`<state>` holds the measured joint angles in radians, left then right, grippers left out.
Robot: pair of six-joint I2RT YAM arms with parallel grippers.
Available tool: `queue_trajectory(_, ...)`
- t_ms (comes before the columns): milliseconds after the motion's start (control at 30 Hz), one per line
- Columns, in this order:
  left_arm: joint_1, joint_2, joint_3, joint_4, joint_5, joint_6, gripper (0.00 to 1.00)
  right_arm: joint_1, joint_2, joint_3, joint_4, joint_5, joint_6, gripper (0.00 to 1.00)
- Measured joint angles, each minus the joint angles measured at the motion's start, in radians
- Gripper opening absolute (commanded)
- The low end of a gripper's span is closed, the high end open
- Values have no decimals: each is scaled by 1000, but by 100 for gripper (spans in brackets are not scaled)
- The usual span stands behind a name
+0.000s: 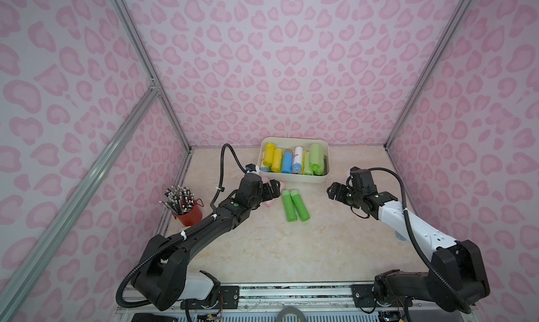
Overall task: Put the roll of trash bags into the storage box
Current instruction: Place the roll of trash bags in the storage box.
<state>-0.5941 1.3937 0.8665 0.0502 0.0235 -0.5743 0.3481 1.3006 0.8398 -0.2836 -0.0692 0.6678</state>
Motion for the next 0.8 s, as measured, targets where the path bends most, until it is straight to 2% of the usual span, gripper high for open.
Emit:
queue_trajectory(333, -86, 39, -1, -9, -26, -51, 96, 0, -154, -168, 66, -36, 29, 91)
queue_trajectory(800, -124, 166, 43, -43, -32, -70, 83, 0, -141, -182, 116, -67, 46, 91)
